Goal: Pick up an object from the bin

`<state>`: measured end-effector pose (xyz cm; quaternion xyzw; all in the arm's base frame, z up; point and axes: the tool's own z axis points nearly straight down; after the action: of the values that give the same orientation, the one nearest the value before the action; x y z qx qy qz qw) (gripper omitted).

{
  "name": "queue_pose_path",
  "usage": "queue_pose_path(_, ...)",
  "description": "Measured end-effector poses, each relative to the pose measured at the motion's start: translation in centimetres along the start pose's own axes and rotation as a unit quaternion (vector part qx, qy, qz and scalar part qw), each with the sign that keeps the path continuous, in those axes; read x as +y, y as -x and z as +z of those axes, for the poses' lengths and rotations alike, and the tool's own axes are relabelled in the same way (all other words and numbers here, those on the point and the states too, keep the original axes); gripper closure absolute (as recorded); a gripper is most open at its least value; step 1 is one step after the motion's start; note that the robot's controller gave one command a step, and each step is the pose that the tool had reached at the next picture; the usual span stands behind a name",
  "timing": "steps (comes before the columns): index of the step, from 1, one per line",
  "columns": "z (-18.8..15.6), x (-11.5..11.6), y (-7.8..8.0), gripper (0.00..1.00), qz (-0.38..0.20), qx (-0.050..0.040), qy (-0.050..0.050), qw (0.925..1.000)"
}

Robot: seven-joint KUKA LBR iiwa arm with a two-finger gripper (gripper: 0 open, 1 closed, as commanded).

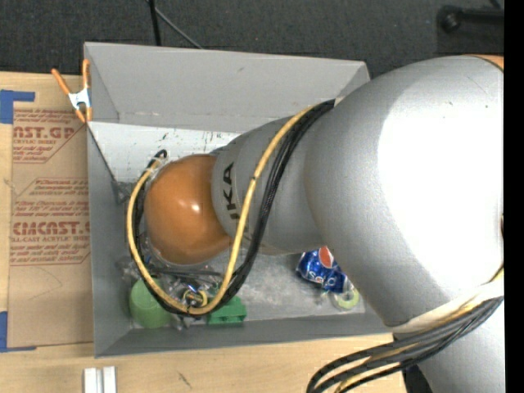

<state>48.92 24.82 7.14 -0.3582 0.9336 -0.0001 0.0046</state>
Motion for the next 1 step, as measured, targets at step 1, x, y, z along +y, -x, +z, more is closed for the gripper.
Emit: queue_pose_path(1, -0.03, -0.01, 0.05, 0.00, 0.001, -0.0006, 0.000, 1.0000)
